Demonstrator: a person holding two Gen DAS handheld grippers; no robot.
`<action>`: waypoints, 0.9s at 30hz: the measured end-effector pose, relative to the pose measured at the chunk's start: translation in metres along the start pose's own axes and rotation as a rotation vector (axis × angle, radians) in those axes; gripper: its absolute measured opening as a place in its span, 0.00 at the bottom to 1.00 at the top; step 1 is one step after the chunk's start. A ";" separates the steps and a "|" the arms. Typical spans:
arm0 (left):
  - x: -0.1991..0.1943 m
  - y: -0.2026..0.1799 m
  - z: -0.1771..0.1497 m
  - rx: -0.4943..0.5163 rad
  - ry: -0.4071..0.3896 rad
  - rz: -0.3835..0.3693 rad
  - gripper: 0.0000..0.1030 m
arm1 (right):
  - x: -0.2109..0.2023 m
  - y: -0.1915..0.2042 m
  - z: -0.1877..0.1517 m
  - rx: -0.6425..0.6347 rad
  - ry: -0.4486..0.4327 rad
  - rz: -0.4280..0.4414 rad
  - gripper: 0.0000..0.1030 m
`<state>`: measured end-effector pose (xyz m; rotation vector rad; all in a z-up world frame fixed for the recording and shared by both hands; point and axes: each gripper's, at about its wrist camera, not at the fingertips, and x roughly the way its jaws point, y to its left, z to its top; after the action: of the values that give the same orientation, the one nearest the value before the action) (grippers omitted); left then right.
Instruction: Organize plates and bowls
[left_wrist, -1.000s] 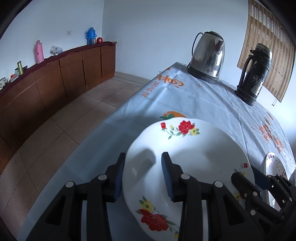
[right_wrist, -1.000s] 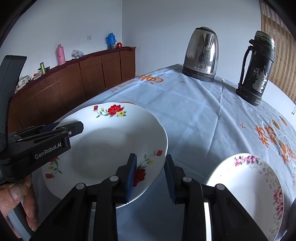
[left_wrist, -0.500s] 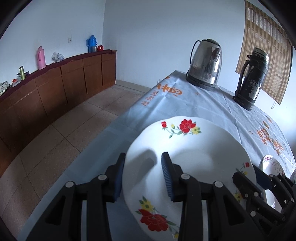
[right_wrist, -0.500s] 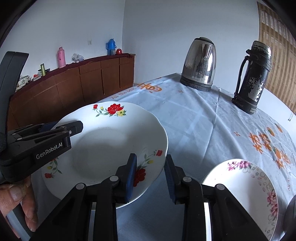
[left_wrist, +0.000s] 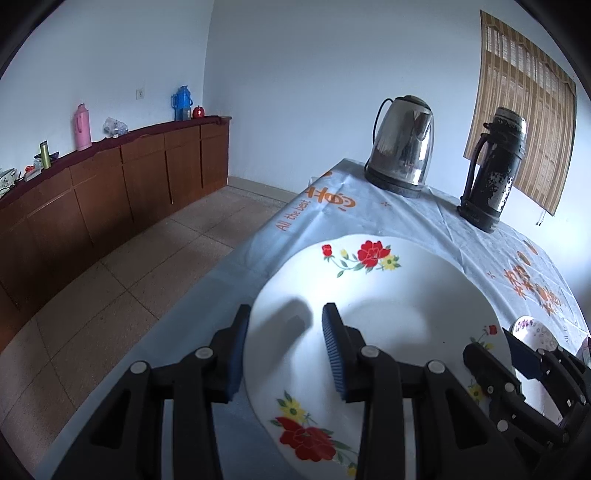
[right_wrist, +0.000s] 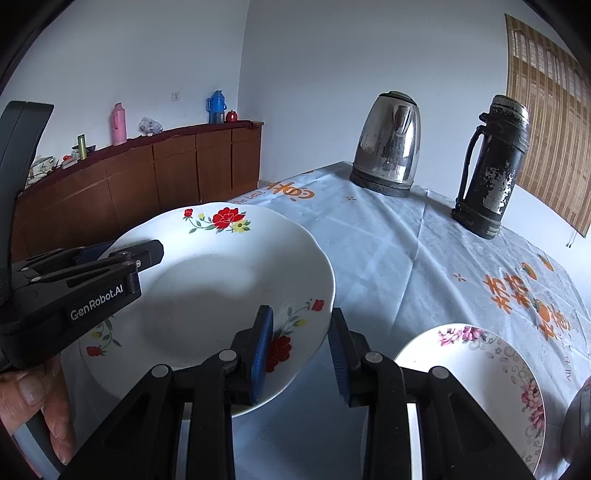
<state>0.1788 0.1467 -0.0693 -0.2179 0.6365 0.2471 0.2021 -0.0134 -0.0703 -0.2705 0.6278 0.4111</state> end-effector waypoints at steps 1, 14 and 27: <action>-0.001 0.000 0.000 -0.001 -0.005 -0.001 0.35 | -0.001 0.000 0.000 -0.002 -0.004 -0.003 0.32; -0.010 -0.005 0.001 0.000 -0.059 -0.035 0.35 | -0.012 -0.002 -0.002 0.012 -0.035 -0.021 0.31; -0.019 -0.018 0.000 0.019 -0.083 -0.051 0.35 | -0.025 -0.009 -0.006 0.026 -0.056 -0.045 0.31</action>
<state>0.1692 0.1270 -0.0550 -0.2041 0.5497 0.2001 0.1850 -0.0311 -0.0585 -0.2472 0.5706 0.3664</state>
